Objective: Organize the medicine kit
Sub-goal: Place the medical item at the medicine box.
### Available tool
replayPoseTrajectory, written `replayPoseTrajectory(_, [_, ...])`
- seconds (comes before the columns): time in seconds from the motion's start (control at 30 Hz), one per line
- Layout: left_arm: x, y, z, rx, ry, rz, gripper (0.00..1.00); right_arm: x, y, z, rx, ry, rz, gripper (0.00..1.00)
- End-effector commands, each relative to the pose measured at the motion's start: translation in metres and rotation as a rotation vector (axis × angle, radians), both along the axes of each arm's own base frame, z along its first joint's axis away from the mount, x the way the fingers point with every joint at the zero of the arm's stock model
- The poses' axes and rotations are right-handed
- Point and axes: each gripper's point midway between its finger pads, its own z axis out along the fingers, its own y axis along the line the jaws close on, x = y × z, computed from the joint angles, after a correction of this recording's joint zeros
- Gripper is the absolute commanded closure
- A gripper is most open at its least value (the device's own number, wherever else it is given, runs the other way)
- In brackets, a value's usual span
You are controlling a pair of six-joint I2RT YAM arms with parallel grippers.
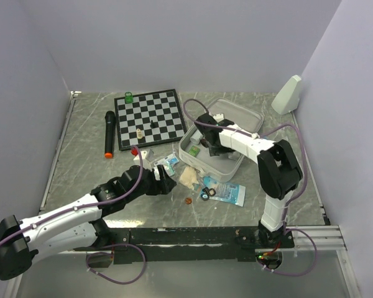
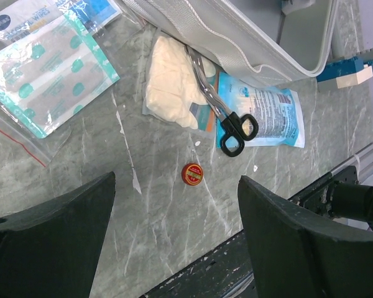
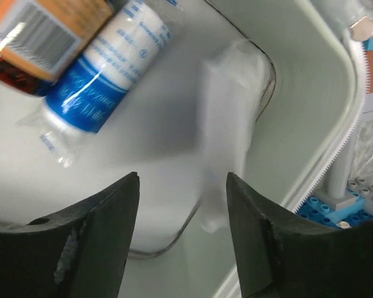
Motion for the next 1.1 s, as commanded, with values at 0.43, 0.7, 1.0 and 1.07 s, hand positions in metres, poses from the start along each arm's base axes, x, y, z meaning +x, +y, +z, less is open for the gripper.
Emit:
replayPoseTrajectory(0.43, [0.001, -0.003, -0.003, 0.005, -0.004, -0.007, 0.15, 0.003, 0.029, 0.032, 0.284, -0.108, 0.077, 0.77])
replayPoseTrajectory(0.7, [0.002, -0.002, -0.006, 0.02, 0.0, -0.005, 0.15, 0.028, 0.028, 0.012, 0.345, -0.1, -0.004, 0.97])
replayPoseTrajectory(1.0, [0.005, 0.002, -0.009, 0.057, -0.004, 0.01, 0.15, 0.041, 0.006, -0.021, 0.364, -0.029, -0.173, 1.0])
replayPoseTrajectory(1.07, [0.006, 0.003, -0.008, 0.06, -0.007, 0.018, 0.15, 0.041, -0.003, -0.021, 0.374, -0.047, -0.23, 1.0])
